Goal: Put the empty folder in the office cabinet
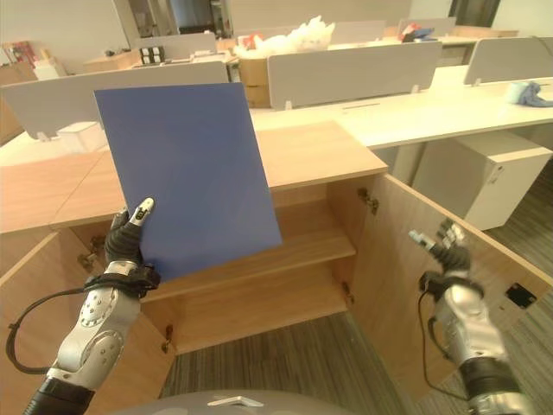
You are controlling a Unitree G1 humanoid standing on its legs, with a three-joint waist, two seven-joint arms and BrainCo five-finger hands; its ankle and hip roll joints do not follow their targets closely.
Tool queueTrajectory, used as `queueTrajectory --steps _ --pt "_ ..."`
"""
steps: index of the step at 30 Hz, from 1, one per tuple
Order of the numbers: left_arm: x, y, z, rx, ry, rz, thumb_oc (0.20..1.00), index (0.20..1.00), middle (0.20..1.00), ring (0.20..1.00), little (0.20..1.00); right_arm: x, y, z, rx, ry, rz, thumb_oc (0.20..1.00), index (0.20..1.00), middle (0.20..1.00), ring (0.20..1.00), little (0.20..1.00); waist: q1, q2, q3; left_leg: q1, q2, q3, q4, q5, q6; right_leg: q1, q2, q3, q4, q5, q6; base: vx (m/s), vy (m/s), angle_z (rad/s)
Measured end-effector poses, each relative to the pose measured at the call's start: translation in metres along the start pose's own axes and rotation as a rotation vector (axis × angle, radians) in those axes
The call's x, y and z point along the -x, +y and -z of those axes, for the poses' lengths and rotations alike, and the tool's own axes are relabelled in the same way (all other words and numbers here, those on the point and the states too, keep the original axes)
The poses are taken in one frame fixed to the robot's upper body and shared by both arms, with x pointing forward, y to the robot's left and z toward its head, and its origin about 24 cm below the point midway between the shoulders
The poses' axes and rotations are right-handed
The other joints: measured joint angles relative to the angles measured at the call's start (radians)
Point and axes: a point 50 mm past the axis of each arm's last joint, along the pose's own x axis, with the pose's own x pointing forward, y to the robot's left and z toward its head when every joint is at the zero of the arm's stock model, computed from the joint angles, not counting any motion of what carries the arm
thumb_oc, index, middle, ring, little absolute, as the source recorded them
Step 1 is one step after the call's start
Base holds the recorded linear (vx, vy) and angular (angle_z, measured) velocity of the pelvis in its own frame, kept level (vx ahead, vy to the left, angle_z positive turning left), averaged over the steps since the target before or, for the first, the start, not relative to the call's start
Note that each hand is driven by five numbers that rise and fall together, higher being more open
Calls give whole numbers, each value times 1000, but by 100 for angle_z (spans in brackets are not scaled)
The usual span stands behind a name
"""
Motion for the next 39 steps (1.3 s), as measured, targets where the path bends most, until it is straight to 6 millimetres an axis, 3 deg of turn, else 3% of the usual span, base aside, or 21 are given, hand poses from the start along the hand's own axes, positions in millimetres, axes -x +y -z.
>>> queueTrajectory --steps 4,6,9,10,14,17,24,37,38,39 --pt "0 1 -3 -5 14 47 200 200 200 200 200 -10 28 -46 -95 -170 -148 1000 1000 1000 1000 1000 5 -26 32 -5 1 -2 0 7 7 0 1 -5 3 6 -2 -8 0 0" --pt "2 -4 -8 -4 21 87 200 200 200 200 200 -1 62 -60 -163 -225 -335 1000 1000 1000 1000 1000 3 -33 50 -6 1 -1 0 7 7 0 1 -5 3 6 -2 0 0 0" --pt "2 -12 -11 18 21 144 200 200 200 200 200 12 98 -58 -253 -211 -527 1000 1000 1000 1000 1000 5 -35 51 -7 1 -1 0 7 7 -1 0 -6 3 6 -3 0 0 0" --pt "1 -21 -13 35 14 192 200 200 200 200 200 22 121 -55 -301 -194 -642 1000 1000 1000 1000 1000 6 -34 52 -8 1 -1 0 7 7 -1 0 -5 4 5 -3 0 0 0" --pt "-1 -40 -16 59 -2 267 200 200 200 200 200 33 165 -45 -401 -151 -762 1000 1000 1000 1000 1000 25 -32 53 -9 1 -1 0 6 7 -4 1 -4 5 5 -4 0 0 0" --pt "-3 -47 -14 66 9 298 200 200 200 200 200 32 185 -43 -412 -127 -797 1000 1000 1000 1000 1000 39 -29 55 -13 1 0 0 3 6 -13 0 -5 4 5 -3 0 0 0" --pt "-3 -47 -11 65 31 289 200 200 200 200 200 33 207 -36 -364 -92 -834 1000 1000 1000 1000 1000 72 -29 54 -37 0 -17 0 9 7 -23 0 -22 6 5 -4 5 2 7" --pt "-2 -46 -10 68 30 276 200 200 200 200 200 36 210 -34 -335 -92 -876 1000 1000 1000 1000 1000 84 -39 61 -44 0 -26 0 9 6 -28 1 -28 6 5 -4 3 0 2" --pt "-2 -46 -10 67 28 275 200 200 200 200 200 36 209 -34 -340 -92 -873 890 890 890 890 890 81 -40 61 -45 0 -26 1 9 6 -30 1 -27 5 5 -4 0 0 0" --pt "-2 -46 -10 67 28 275 200 200 200 200 200 36 209 -34 -340 -92 -873 890 890 890 890 890 81 -40 61 -45 0 -26 1 9 6 -30 1 -27 5 5 -4 0 0 0"
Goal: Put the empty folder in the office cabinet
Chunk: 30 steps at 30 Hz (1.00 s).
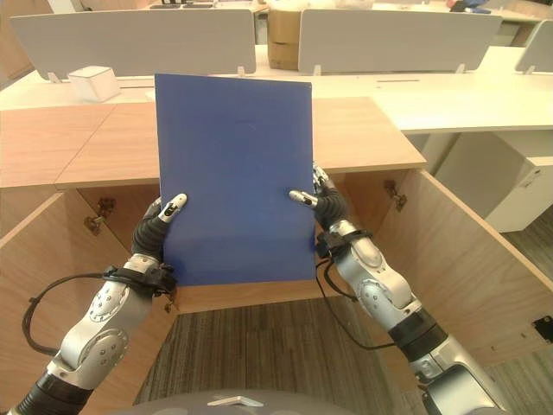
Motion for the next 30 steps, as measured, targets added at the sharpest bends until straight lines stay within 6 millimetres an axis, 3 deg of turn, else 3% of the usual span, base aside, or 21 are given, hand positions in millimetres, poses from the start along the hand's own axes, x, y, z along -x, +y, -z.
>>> queueTrajectory --steps 1,18,19,20,21,24,27,30 --pt "-1 -1 2 13 -4 -8 200 200 200 200 200 -1 1 1 -18 -8 4 200 200 200 200 200 0 0 0 -1 0 0 0 0 0 -1 0 1 -1 0 0 0 0 0" --pt "0 -3 11 31 43 -8 200 200 200 200 200 -1 3 13 -59 14 46 200 200 200 200 200 1 -4 -2 -1 0 -1 8 4 -2 0 0 0 1 0 0 0 0 0" --pt "0 -3 11 31 46 -7 454 454 454 454 454 0 3 13 -60 16 50 200 200 200 200 200 1 -4 -2 -1 0 -1 8 4 -2 0 0 0 1 0 0 0 0 0" --pt "0 -4 12 26 49 -7 454 454 454 454 454 0 2 14 -62 18 55 200 200 200 200 200 1 -4 -3 -1 0 -1 8 4 -2 0 0 0 1 0 0 0 0 0" --pt "1 -4 13 5 52 -8 1000 1000 1000 1000 1000 2 2 17 -74 20 66 200 200 200 200 200 1 -6 -4 -1 0 -1 8 4 -2 0 0 0 1 0 0 0 0 0" --pt "5 -1 13 -106 57 -19 1000 1000 1000 1000 1000 2 -1 26 -95 33 103 200 200 200 200 200 -1 -8 -5 0 0 -2 8 4 -2 1 1 0 1 1 0 0 0 0" --pt "9 3 17 -265 56 -35 1000 1000 1000 1000 1000 19 -8 37 -113 58 157 200 200 200 200 200 5 -11 -9 -2 0 -3 8 4 -3 1 0 -2 0 0 -1 -12 -9 4" --pt "32 37 45 -463 210 -152 1000 1000 1000 1000 1000 57 -29 63 -84 207 253 200 200 200 200 200 11 -13 -9 -4 0 -16 0 3 -4 7 0 -23 0 -4 -5 -22 -12 13"
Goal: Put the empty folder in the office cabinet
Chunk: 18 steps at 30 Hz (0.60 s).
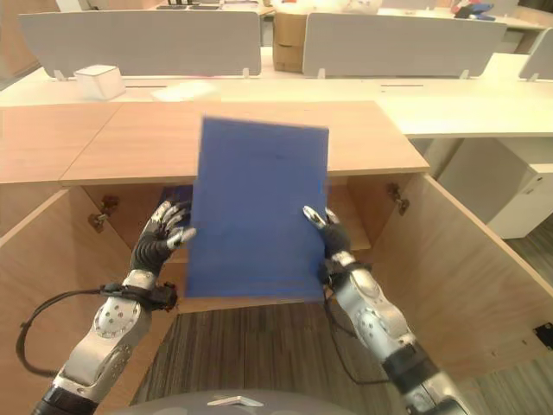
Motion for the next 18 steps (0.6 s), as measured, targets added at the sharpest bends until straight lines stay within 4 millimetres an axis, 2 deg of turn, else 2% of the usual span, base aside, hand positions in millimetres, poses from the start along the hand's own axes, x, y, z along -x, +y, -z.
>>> queueTrajectory --steps 1,2,5,8,10,14,18 --pt "11 9 22 -85 103 -13 1000 1000 1000 1000 1000 13 -13 14 38 91 26 200 200 200 200 200 2 -2 0 -4 0 -9 0 0 0 0 0 -7 0 -1 -1 -17 -1 18" --pt "15 13 30 -118 147 -16 1000 1000 1000 1000 1000 19 -19 20 58 138 40 200 200 200 200 200 0 -4 0 -3 0 -11 0 -1 -2 0 0 -7 -1 -3 -3 -15 11 14" --pt "53 30 87 -261 447 -31 1000 1000 1000 1000 1000 61 -55 51 201 456 62 200 200 200 200 200 7 -5 1 -17 0 -23 0 3 -2 -6 0 -20 -2 -3 -4 -22 11 12" --pt "69 38 108 -340 572 -13 1000 1000 1000 1000 1000 72 -63 56 266 566 23 200 200 200 200 200 15 -12 5 -23 1 -28 0 9 -2 -11 2 -27 -3 -3 -4 -20 14 5" --pt "81 41 126 -435 671 32 1000 1000 1000 1000 1000 60 -58 48 345 602 -78 200 200 200 200 200 13 -10 5 -22 2 -25 0 11 -3 -13 2 -24 -4 -3 -3 -6 6 -2" --pt "87 34 133 -509 696 72 1000 1000 1000 1000 1000 38 -41 43 376 574 -205 200 200 200 200 200 19 -11 7 -25 2 -21 0 8 -9 -23 2 -16 -6 -5 4 -8 -2 -3" --pt "89 30 139 -520 713 52 1000 1000 1000 1000 1000 21 -20 51 326 507 -249 200 200 200 200 200 21 -11 8 -52 3 -16 0 13 -10 -53 3 -12 -5 1 6 -103 -16 -3"
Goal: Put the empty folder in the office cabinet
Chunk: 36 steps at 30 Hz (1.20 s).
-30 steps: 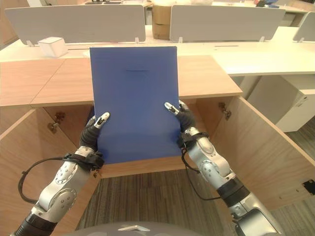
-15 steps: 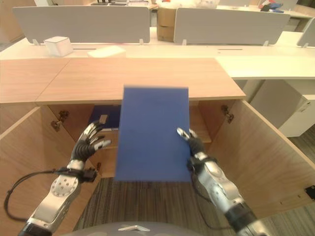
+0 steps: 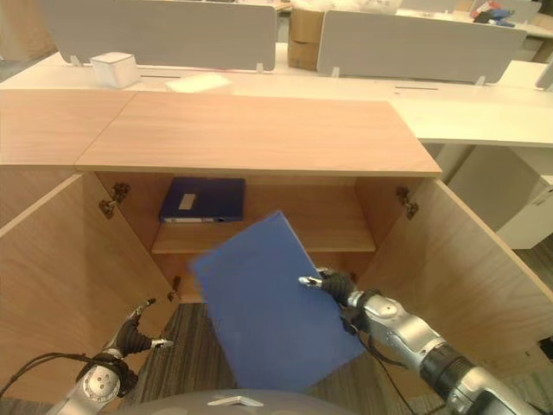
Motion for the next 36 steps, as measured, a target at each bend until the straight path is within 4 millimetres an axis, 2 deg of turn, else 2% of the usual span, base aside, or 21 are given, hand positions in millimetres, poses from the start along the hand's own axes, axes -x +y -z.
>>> queueTrajectory --steps 2,3,5,6,8,10,13,16,20,21,22,24,25,28,31,32,33,35,36 --pt "-6 1 -3 12 1 -16 1000 1000 1000 1000 1000 -8 3 -3 -14 -26 7 200 200 200 200 200 1 -4 13 -22 0 0 0 7 1 -16 0 0 1 8 1 -219 -32 -2" --pt "-7 -1 -4 25 4 -26 1000 1000 1000 1000 1000 -11 3 -3 -25 -34 22 200 200 200 200 200 4 12 34 -47 0 1 2 19 11 -41 -1 -1 4 14 7 -233 -29 -4" --pt "-13 -2 -4 49 22 -51 1000 1000 1000 1000 1000 -21 -1 -6 -53 -65 71 200 200 200 200 200 5 18 65 -84 0 3 10 41 12 -80 0 1 5 34 3 -156 -14 -3" --pt "-20 -1 -7 82 31 -64 1000 1000 1000 1000 1000 -27 -8 -11 -61 -81 125 200 200 200 200 200 1 16 82 -121 2 2 10 45 10 -116 1 0 4 43 6 -95 -8 5" --pt "-26 -1 -14 126 25 -81 1000 1000 1000 1000 1000 -32 -18 -22 -66 -108 211 200 200 200 200 200 5 36 140 -164 1 2 10 69 15 -158 0 -4 6 66 4 -139 -8 3" --pt "-26 -2 -11 146 36 -96 1000 1000 1000 1000 1000 -34 -22 -27 -75 -126 251 200 200 200 200 200 12 48 155 -189 2 1 9 65 5 -187 0 -6 4 66 7 -98 -4 -3" --pt "-25 -4 -5 168 73 -115 1000 1000 1000 1000 1000 -41 -29 -56 -139 -265 339 200 200 200 200 200 23 56 180 -277 6 3 10 82 -8 -274 3 -12 6 87 4 -38 5 -6" --pt "-26 -10 -4 166 84 -106 1000 1000 1000 1000 1000 -44 -35 -77 -157 -340 387 200 200 200 200 200 34 75 208 -308 7 0 9 96 4 -302 2 -18 5 96 -1 -47 3 6" --pt "-28 -9 -4 163 88 -127 1000 1000 1000 1000 1000 -45 -46 -113 -173 -459 459 200 200 200 200 200 48 90 250 -362 6 -6 10 104 -2 -355 3 -21 4 104 2 -22 0 2" --pt "-29 -7 -5 163 90 -139 1000 1000 1000 1000 1000 -43 -52 -128 -176 -499 495 200 200 200 200 200 51 96 256 -393 6 -7 10 111 -4 -384 3 -22 6 109 5 -21 -1 4" --pt "-30 -6 -6 163 87 -142 1000 1000 1000 1000 1000 -40 -56 -135 -185 -526 514 200 200 200 200 200 54 100 264 -406 6 -8 10 115 -3 -397 3 -23 6 111 5 -20 0 4" --pt "-31 -6 -7 186 90 -153 1000 1000 1000 1000 1000 -34 -62 -162 -209 -617 541 200 200 200 200 200 58 110 306 -423 4 -8 10 128 8 -413 2 -24 6 118 -1 0 0 0" --pt "-31 -6 -7 192 90 -153 1000 1000 1000 1000 1000 -32 -64 -166 -217 -636 552 200 200 200 200 200 63 113 313 -425 4 -8 10 128 9 -415 2 -24 6 118 -1 -42 21 -5" --pt "-33 -8 -12 183 61 -145 1000 1000 1000 1000 1000 -18 -82 -201 -267 -734 645 200 200 200 200 200 86 124 319 -480 4 -2 10 133 8 -473 2 -18 6 125 2 -15 14 -5" --pt "-38 -7 -24 180 19 -140 1000 1000 1000 1000 1000 13 -104 -239 -352 -884 752 200 200 200 200 200 107 142 333 -528 4 -3 11 143 11 -521 2 -19 6 139 0 0 0 0" --pt "-39 -6 -25 183 13 -141 1000 1000 1000 1000 1000 19 -108 -244 -361 -905 770 200 200 200 200 200 107 146 336 -531 3 -5 11 144 12 -523 1 -21 6 139 0 18 15 5" --pt "-40 -6 -28 184 3 -139 1000 1000 1000 1000 1000 35 -119 -257 -406 -963 825 200 200 200 200 200 113 150 340 -544 2 -8 11 145 13 -535 1 -22 6 139 0 19 8 4" --pt "-40 -6 -28 183 3 -140 1000 1000 1000 1000 1000 49 -125 -267 -457 -1021 863 200 200 200 200 200 116 150 340 -556 1 -8 11 145 13 -547 0 -22 6 139 1 0 0 0" --pt "-42 -4 -31 179 -9 -144 1000 1000 1000 1000 1000 69 -137 -275 -502 -1069 920 200 200 200 200 200 124 151 340 -570 1 -11 11 147 11 -560 0 -25 6 139 1 27 18 4"
